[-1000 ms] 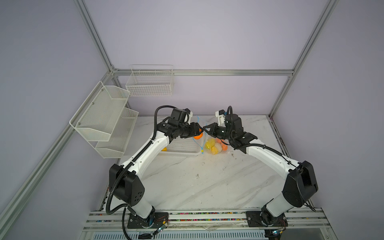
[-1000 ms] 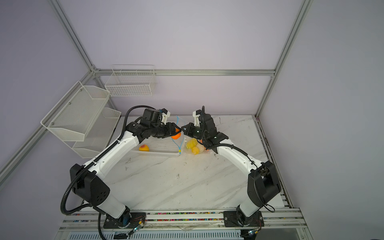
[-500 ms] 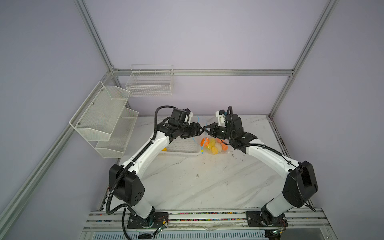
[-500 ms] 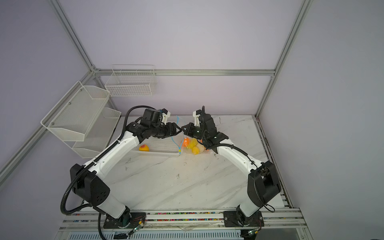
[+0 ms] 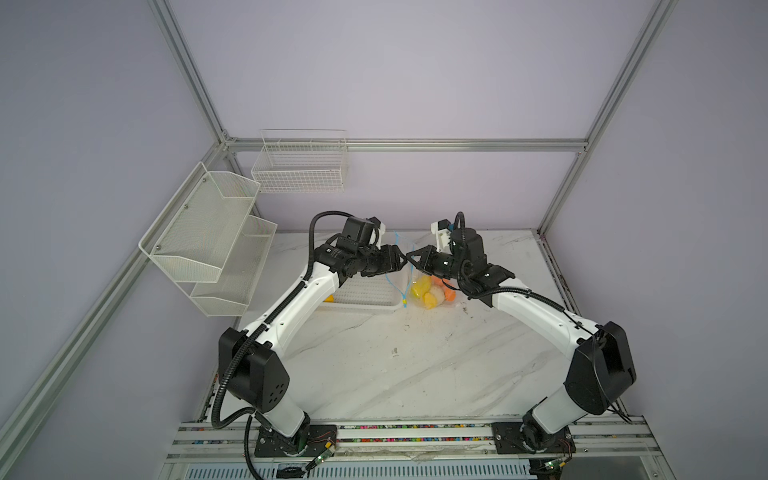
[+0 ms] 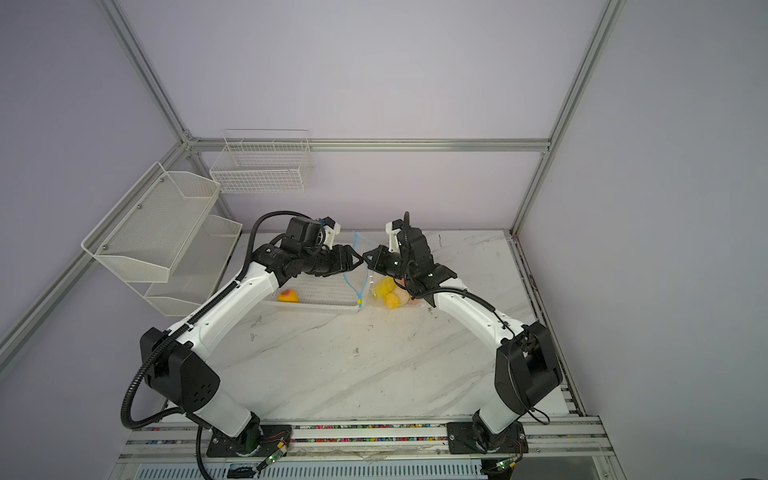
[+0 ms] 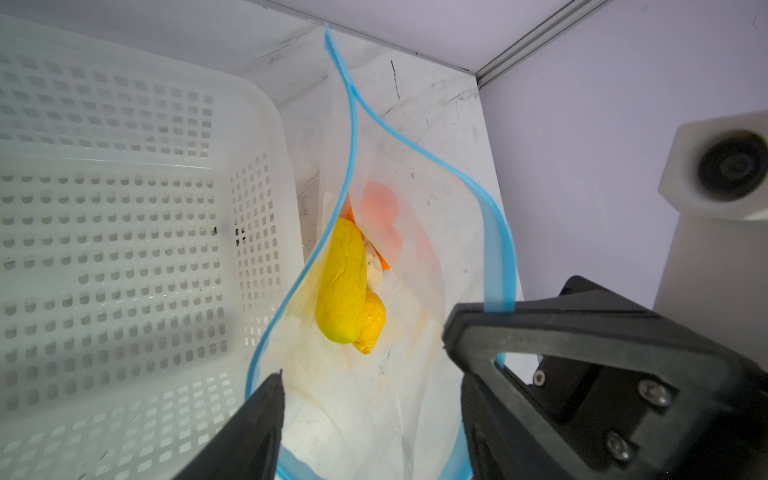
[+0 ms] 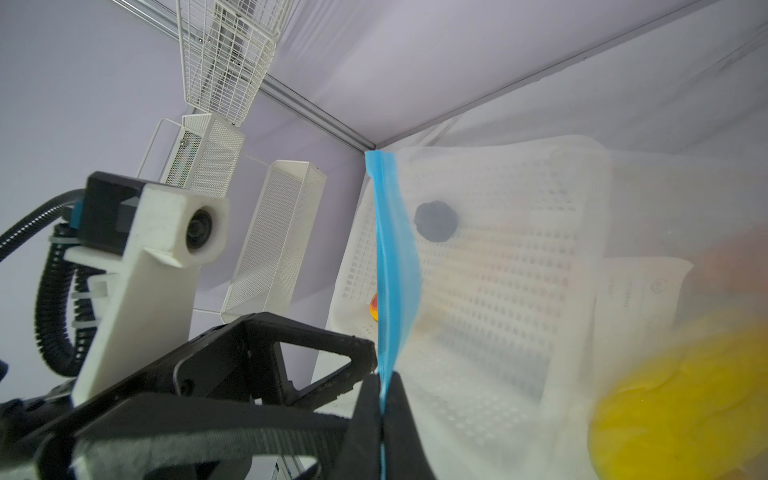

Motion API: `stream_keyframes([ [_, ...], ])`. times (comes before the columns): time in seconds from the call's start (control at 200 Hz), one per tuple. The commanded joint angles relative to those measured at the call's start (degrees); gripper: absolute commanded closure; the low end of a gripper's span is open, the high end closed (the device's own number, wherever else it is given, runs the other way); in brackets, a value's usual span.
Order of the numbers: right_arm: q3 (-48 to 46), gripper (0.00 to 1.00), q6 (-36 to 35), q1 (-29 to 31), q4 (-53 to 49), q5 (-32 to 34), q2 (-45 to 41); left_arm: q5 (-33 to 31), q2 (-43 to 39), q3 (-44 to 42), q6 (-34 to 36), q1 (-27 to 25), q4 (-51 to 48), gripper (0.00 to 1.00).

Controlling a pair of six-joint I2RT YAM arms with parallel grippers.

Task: Place the food in the zip-top bag and seal the zipper
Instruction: 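Lift the left gripper out of the bag and lower it toward the dark avocado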

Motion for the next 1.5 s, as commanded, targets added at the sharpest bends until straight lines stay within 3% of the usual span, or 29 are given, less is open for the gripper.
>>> stream_keyframes([
  [0.0,0.6,1.0,0.3,0.2,0.6,-0.2,-0.8,-1.5,-3.5,0.1,1.2,-0.5,1.5,0.32],
  [0.285,-0.1,1.0,0.2,0.2,1.0,-0.2,-1.1,-9.0,-4.0,4.2,6.3,2.9,-4.9,0.28],
  [0.505,0.0,1.0,0.3,0.3,1.3,-0.6,-0.8,-13.2,-0.7,5.5,9.4,9.7,-7.0,0.24],
  [0.765,0.4,1.0,0.3,0.2,2.0,-1.5,0.4,-20.6,8.8,6.1,12.6,15.8,-4.0,0.22],
  [0.945,-0.4,1.0,0.2,0.2,2.2,-1.2,0.0,-24.1,17.1,10.0,14.3,17.1,-2.3,0.2],
  [1.25,-0.5,1.0,0.3,0.3,2.5,-1.6,0.6,-24.1,26.5,16.3,15.0,18.0,-1.4,0.07],
  [1.495,-0.1,1.0,0.3,0.3,2.3,-1.8,0.9,-24.1,31.4,20.3,15.0,19.1,-2.7,0.05],
])
